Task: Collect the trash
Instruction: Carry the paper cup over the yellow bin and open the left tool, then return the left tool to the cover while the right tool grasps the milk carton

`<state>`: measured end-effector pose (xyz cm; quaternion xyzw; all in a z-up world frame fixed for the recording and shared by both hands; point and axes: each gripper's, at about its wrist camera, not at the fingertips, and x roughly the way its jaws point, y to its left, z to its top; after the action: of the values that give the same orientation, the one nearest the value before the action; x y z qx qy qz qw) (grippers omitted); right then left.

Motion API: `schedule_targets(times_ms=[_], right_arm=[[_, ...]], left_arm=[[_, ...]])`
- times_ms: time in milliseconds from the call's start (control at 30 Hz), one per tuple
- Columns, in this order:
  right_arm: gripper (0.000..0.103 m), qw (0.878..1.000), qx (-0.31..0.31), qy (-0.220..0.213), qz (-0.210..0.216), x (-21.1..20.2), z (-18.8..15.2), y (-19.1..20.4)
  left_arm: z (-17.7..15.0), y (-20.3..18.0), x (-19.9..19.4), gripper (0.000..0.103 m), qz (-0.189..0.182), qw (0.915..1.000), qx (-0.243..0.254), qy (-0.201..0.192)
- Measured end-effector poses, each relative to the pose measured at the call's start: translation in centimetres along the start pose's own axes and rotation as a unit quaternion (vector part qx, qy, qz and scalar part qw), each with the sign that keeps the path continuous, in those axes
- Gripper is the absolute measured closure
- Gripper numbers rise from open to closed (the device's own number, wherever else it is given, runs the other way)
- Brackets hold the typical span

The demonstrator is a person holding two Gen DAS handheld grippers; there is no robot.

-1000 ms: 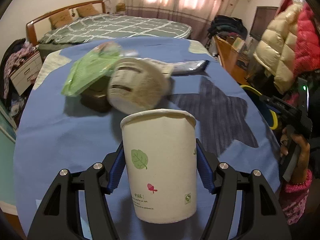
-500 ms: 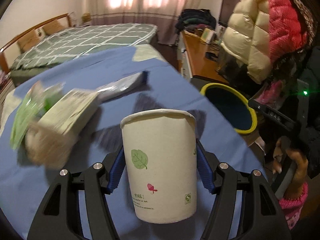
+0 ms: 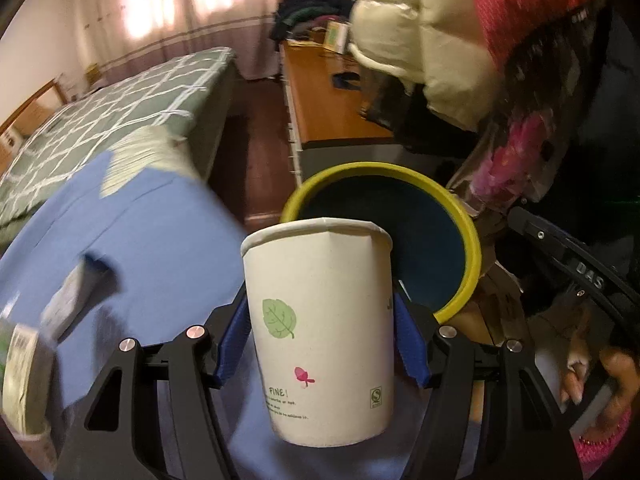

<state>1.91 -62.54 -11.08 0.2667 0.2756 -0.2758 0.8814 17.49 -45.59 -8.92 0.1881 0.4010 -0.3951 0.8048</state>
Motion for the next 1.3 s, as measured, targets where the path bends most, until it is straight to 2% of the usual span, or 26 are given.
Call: schedule_targets(times_ms=[267,467,533,567,733,867,1067,1200,1300], right_arm=[[0.049,0.999,0.026,-0.001,-0.026,0.6,0.5,-3.6],[0.049,0.999,0.030,0.008,-0.030,1.3,0.2,-4.0],[0.048,0.999,0.029,0.009,-0.030,1.3,0.1,-4.0],[0.049,0.999,0.029,0.009,-0.029,1.3,0.1,-3.9],[0.048,1.000,0.019,0.009,-0.022,1.1,-0.1,-3.0],[0.048,1.000,0.006,0.013,-0.012,1.1,-0.5,-1.4],[0.045,0.999,-0.039,0.020,0.014,0.8,-1.5,3.0],[0.045,0.996,-0.072,0.026,0.035,0.6,-2.4,6.7],[0.045,0.993,-0.099,0.034,0.054,0.4,-3.5,10.0]], left_arm=[[3.0,-4.4,4.9,0.038,-0.025,0.9991,0.028,0.020],[4.3,-5.9,6.8,0.028,-0.033,0.9987,0.030,0.025],[4.2,-5.8,6.8,0.020,-0.040,0.9985,0.024,0.029],[4.1,-5.7,6.6,0.020,-0.042,0.9985,0.021,0.029],[2.8,-4.1,2.9,0.016,-0.042,0.9991,0.006,0.002],[1.2,-2.3,-0.9,0.015,-0.019,0.9994,-0.003,-0.028],[-3.7,2.7,-6.5,0.010,0.017,0.9967,-0.051,-0.061],[-8.0,7.7,-10.2,0.009,0.069,0.9887,-0.107,-0.080],[-11.5,11.3,-13.1,0.009,0.113,0.9769,-0.154,-0.097]])
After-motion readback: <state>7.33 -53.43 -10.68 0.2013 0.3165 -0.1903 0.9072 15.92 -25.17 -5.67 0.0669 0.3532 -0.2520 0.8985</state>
